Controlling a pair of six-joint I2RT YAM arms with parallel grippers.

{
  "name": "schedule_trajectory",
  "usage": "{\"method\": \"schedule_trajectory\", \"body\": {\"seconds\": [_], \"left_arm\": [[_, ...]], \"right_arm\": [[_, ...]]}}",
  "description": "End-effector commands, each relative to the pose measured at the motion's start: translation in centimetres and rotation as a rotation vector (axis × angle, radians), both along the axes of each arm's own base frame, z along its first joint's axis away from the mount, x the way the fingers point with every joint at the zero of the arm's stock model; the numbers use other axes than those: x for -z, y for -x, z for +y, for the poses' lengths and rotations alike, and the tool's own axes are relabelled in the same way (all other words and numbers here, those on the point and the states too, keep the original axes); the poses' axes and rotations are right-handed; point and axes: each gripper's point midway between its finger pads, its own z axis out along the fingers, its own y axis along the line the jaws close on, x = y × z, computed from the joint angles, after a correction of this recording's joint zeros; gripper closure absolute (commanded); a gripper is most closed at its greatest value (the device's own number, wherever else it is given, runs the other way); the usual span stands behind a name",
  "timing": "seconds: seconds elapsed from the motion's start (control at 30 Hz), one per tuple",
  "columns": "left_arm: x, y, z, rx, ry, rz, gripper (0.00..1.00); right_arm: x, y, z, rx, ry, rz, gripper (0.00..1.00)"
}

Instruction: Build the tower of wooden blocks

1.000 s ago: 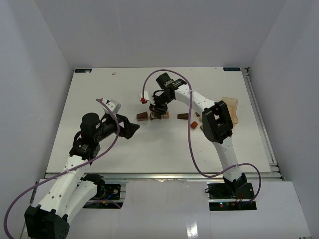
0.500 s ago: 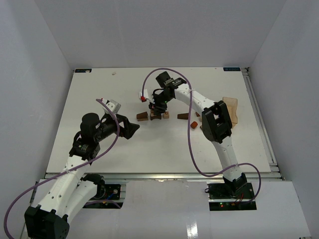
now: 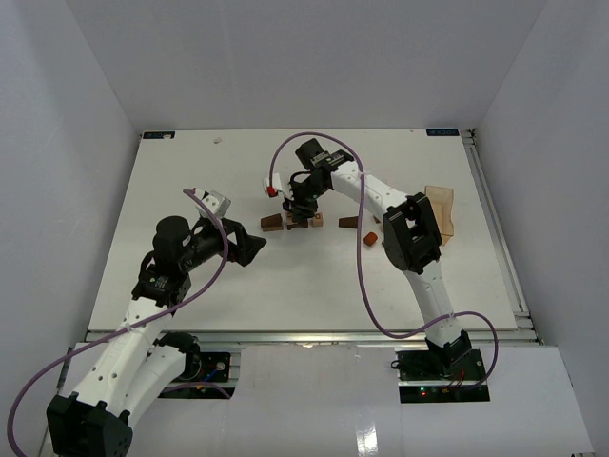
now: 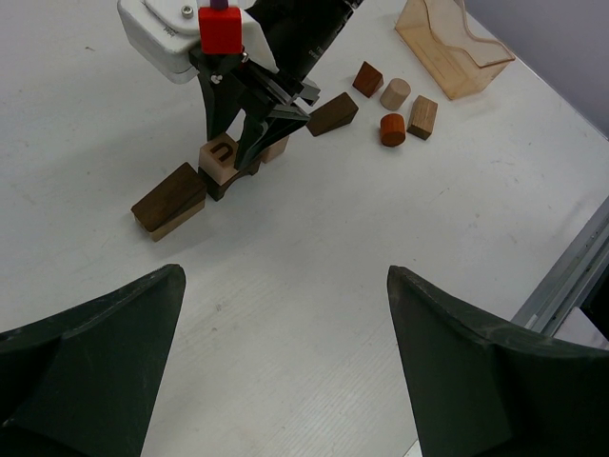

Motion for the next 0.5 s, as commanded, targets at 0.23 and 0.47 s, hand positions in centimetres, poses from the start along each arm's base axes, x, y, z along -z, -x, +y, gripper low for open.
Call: {"method": "schedule_trajectory", "body": {"seconds": [0.23,0.47], "left_arm": [[-0.68,0.02,0.26,-0.008,0.002,-0.032,0.02],[-0.72,0.03,0.28,-0.008,0.002,-0.034,0.02]], "right_arm": [[-0.50,-0.55,0.51,0.010,-0.008,-0.016,0.71],[-0.38,-0.57,0.49,0.012,-0.007,-0.016,0.59]]}}
